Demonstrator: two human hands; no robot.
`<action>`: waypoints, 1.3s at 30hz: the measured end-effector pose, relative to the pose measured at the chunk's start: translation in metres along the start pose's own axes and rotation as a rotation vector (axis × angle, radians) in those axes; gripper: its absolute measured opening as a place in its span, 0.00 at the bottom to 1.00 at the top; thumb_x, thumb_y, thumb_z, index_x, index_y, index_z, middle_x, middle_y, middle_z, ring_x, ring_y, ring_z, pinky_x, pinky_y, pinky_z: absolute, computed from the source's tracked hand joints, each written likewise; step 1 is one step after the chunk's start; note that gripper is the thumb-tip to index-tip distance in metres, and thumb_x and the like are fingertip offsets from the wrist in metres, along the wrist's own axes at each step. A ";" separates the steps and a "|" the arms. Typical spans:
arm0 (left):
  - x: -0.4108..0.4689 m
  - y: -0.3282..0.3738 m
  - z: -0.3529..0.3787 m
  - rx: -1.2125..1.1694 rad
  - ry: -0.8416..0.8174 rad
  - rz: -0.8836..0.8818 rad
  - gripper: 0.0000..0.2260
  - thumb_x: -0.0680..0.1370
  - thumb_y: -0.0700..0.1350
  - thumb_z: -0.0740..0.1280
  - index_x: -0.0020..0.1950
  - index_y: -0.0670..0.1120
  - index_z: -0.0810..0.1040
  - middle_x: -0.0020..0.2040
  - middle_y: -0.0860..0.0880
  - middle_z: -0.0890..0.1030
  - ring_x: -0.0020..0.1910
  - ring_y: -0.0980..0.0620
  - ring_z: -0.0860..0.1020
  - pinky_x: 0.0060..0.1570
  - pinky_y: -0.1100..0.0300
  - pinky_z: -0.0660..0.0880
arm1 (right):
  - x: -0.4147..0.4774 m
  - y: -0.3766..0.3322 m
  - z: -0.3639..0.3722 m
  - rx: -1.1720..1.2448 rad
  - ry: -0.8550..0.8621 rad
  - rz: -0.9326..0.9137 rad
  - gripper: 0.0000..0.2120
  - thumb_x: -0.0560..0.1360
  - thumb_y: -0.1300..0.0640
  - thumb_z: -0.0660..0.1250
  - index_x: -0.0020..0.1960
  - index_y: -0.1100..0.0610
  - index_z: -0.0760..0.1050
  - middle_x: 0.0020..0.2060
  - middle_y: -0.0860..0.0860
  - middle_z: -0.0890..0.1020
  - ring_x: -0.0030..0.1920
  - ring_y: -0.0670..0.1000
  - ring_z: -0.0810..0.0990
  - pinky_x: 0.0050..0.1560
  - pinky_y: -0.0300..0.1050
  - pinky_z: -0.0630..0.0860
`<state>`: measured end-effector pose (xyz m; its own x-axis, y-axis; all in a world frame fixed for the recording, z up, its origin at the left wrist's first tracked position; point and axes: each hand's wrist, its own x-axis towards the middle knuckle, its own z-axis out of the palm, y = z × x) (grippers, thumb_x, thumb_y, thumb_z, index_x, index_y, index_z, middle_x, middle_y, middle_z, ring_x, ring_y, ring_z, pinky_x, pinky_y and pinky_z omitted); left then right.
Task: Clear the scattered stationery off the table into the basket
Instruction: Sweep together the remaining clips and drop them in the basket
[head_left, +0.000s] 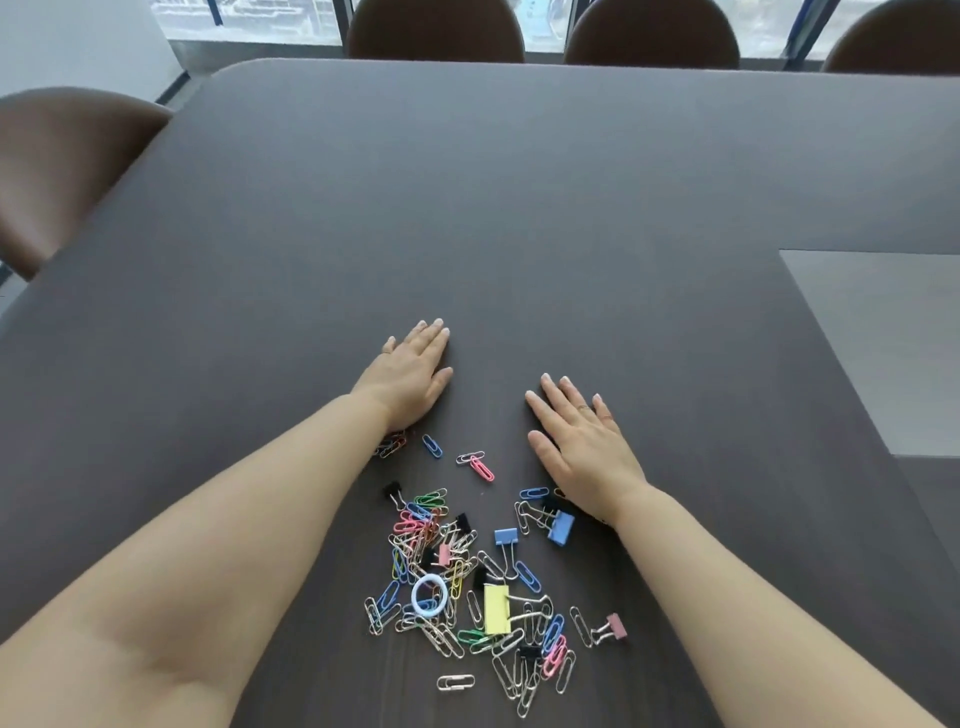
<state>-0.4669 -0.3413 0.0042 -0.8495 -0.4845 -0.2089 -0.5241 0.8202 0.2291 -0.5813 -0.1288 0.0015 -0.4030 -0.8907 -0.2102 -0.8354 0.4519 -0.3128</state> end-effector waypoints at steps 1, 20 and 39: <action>-0.014 0.003 0.004 -0.037 0.010 0.030 0.23 0.82 0.49 0.51 0.75 0.45 0.51 0.76 0.51 0.48 0.74 0.54 0.45 0.72 0.51 0.44 | -0.001 0.001 -0.002 0.033 -0.011 -0.007 0.23 0.81 0.47 0.45 0.75 0.48 0.47 0.75 0.44 0.45 0.74 0.44 0.39 0.72 0.45 0.36; -0.300 0.026 0.064 0.064 0.089 0.068 0.38 0.69 0.70 0.56 0.73 0.52 0.56 0.75 0.52 0.54 0.74 0.49 0.46 0.67 0.47 0.39 | -0.178 -0.051 0.030 0.085 0.139 0.063 0.41 0.65 0.28 0.47 0.74 0.45 0.47 0.72 0.42 0.44 0.74 0.48 0.40 0.74 0.53 0.39; -0.217 0.025 0.074 0.010 0.299 0.277 0.22 0.72 0.60 0.57 0.65 0.58 0.68 0.64 0.48 0.72 0.65 0.46 0.64 0.65 0.43 0.60 | -0.121 -0.062 0.062 -0.128 0.422 -0.157 0.26 0.68 0.33 0.59 0.59 0.46 0.74 0.54 0.52 0.78 0.54 0.53 0.69 0.50 0.52 0.75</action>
<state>-0.2917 -0.1930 -0.0149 -0.9393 -0.3106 0.1455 -0.2737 0.9345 0.2278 -0.4578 -0.0465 -0.0107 -0.3627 -0.9021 0.2339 -0.9271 0.3238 -0.1888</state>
